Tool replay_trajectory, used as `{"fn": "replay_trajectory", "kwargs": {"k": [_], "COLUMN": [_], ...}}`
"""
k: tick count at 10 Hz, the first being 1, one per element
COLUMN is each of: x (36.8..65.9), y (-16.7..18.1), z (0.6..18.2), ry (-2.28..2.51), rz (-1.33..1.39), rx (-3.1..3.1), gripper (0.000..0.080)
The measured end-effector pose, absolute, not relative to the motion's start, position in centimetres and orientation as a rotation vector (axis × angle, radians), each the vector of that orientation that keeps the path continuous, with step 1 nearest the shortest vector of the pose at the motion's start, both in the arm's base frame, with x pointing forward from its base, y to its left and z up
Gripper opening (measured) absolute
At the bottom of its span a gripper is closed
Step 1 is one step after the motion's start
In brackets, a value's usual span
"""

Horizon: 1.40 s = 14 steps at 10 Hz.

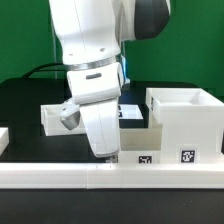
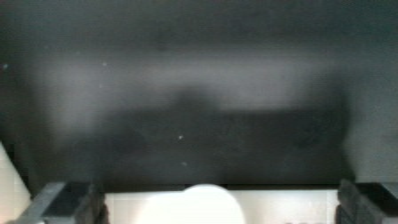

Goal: Assemble drawer

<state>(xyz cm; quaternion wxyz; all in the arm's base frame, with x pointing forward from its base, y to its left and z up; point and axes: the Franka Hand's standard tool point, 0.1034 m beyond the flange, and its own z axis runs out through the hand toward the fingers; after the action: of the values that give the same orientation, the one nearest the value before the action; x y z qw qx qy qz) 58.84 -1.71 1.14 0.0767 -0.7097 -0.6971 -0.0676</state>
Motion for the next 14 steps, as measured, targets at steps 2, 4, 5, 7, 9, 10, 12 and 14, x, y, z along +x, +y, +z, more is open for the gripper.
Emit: {"fn": "replay_trajectory", "kwargs": {"k": [2, 4, 5, 7, 9, 10, 12, 14], "x": [58.8, 58.9, 59.1, 59.1, 59.2, 59.1, 59.0, 59.0], "y": [-1.7, -1.7, -1.3, 0.5, 0.5, 0.5, 1.3, 2.7], "z": [1.1, 1.1, 1.2, 1.2, 1.1, 1.1, 1.1, 1.2], "ry": [-2.088, -2.141, -2.189, -2.200, -2.162, -2.161, -2.147, -2.156], "rz": [-0.204, -0.216, -0.230, -0.256, -0.255, -0.255, -0.251, -0.253], "rx": [-2.128, -2.083, -2.035, -2.026, -2.068, -2.069, -2.074, -2.056], "gripper": [0.0649, 0.0649, 0.0649, 0.0649, 0.0649, 0.0649, 0.0649, 0.0649]}}
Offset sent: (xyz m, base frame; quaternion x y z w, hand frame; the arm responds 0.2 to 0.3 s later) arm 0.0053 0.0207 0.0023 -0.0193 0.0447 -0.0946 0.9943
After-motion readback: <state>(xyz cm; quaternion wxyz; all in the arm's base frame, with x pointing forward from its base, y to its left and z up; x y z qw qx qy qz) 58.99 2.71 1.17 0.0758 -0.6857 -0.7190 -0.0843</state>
